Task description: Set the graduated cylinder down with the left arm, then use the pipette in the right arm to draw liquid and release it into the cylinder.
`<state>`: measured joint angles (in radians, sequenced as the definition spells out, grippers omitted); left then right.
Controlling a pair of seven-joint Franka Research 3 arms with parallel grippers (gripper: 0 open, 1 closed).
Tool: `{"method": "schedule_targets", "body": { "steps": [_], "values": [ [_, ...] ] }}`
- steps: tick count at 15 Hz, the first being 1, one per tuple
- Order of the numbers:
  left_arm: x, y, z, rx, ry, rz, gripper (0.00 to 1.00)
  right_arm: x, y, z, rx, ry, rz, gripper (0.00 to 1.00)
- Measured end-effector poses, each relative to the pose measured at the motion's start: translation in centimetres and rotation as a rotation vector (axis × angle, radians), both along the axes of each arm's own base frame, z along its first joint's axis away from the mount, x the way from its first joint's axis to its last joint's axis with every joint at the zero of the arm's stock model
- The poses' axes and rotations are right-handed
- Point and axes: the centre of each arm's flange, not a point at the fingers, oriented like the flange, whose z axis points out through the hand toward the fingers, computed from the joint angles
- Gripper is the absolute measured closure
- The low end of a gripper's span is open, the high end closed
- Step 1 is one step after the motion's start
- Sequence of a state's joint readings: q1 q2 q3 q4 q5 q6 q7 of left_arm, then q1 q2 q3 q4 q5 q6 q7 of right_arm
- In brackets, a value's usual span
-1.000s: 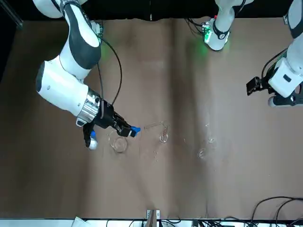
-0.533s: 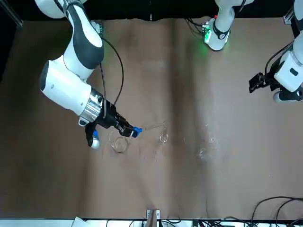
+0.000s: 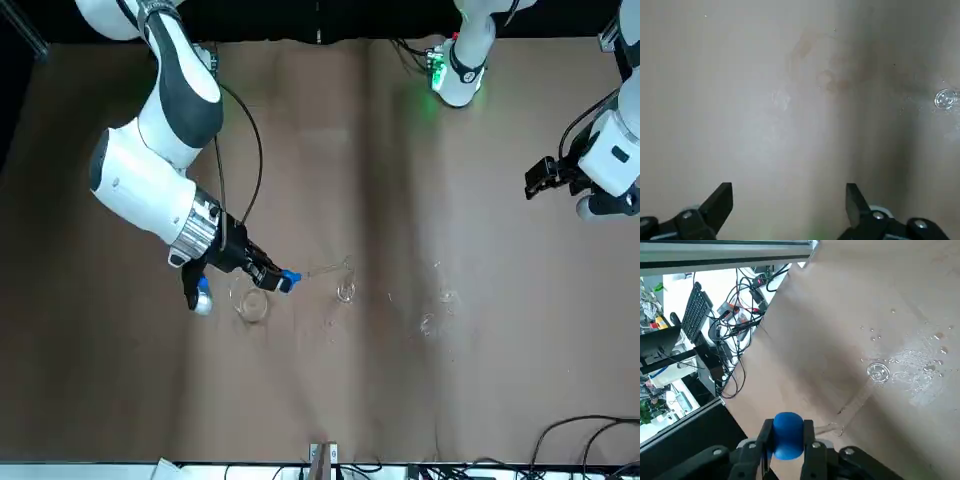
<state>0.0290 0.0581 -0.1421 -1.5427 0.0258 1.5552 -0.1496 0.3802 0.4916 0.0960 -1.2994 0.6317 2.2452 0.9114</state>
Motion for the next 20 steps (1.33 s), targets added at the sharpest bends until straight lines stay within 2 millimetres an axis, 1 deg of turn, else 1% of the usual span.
{"method": "schedule_targets", "body": {
  "steps": [4,10,15,20],
  "values": [
    [0.0,0.0,0.0,0.000,-0.004,0.000,0.00,0.0,-0.1,-0.3,-0.009,0.000,0.000,0.72],
    [0.1,0.0,0.0,-0.001,-0.005,0.000,0.00,-0.4,0.7,-0.3,-0.030,-0.012,0.017,0.72],
    [0.1,0.0,0.0,-0.001,-0.005,0.000,0.00,-0.4,0.6,-0.4,-0.074,-0.037,0.029,0.72],
    [0.1,0.0,0.0,-0.001,-0.005,0.000,0.00,-0.8,1.4,-0.3,-0.091,-0.051,0.043,0.72]
  ]
}}
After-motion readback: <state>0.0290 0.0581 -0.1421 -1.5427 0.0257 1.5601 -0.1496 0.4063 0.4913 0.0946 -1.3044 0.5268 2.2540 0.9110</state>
